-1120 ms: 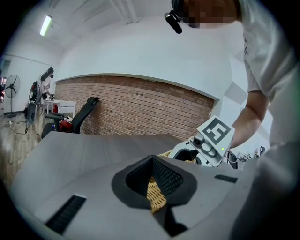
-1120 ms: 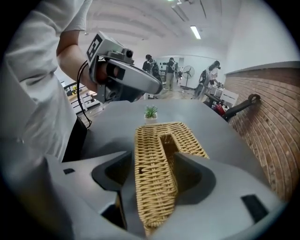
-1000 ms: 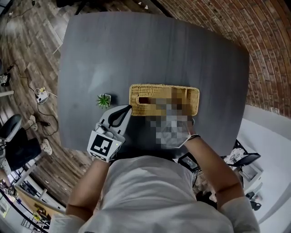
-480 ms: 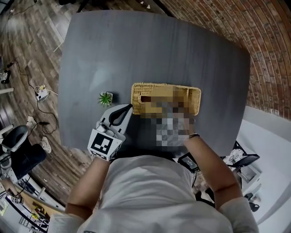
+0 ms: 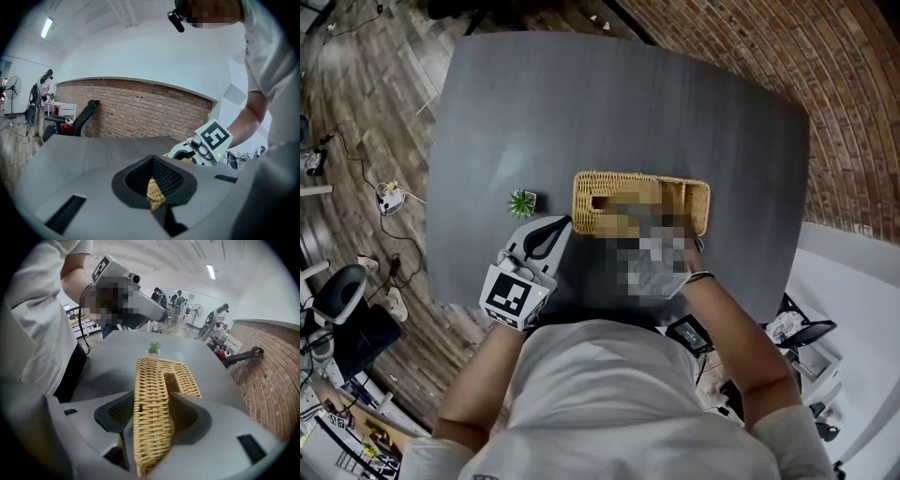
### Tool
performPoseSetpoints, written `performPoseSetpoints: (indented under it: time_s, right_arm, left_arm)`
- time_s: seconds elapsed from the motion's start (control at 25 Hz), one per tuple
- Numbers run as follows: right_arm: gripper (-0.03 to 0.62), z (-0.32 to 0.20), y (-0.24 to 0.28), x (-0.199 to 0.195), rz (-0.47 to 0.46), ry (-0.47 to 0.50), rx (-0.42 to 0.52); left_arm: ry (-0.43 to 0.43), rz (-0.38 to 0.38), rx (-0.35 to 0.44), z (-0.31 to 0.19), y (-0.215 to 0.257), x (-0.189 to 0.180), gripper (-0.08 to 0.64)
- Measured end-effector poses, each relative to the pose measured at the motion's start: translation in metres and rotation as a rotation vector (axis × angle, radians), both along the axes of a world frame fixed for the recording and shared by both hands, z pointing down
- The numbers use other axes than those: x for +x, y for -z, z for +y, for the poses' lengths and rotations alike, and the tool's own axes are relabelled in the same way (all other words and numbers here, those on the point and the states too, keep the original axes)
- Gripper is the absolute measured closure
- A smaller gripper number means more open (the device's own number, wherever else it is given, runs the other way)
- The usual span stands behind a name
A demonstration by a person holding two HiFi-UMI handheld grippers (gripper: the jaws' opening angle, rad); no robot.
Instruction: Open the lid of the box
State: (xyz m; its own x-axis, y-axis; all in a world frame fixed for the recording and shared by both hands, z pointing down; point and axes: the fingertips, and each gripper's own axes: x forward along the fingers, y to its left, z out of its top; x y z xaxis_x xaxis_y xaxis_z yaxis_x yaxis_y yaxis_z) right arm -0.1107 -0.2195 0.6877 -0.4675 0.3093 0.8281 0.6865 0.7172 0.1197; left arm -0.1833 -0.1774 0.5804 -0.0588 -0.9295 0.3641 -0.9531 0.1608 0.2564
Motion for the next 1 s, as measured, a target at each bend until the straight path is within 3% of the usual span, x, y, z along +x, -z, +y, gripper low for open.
performPoseSetpoints:
  time_s: [0.2, 0.32, 0.64, 1.0]
  right_arm:
    - [0.38, -0.003, 0.019, -0.001, -0.041, 0.013, 0.019]
    - [0.449, -0.002, 0.031, -0.003, -0.073, 0.029, 0.034]
    - [0.515, -0.004, 0.067, -0.028, -0.138, 0.023, 0.068]
    - [0.535, -0.025, 0.085, -0.036, -0.131, 0.044, 0.105]
  left_arm:
    - [-0.012, -0.021, 0.009, -0.001, 0.012, -0.001, 0.548]
    - [-0.037, -0.028, 0.015, -0.003, 0.02, 0.002, 0.548]
    - [-0.07, -0.085, 0.024, -0.001, 0.043, -0.013, 0.548]
    - [-0.048, -0.137, 0.044, -0.024, 0.066, -0.02, 0.548]
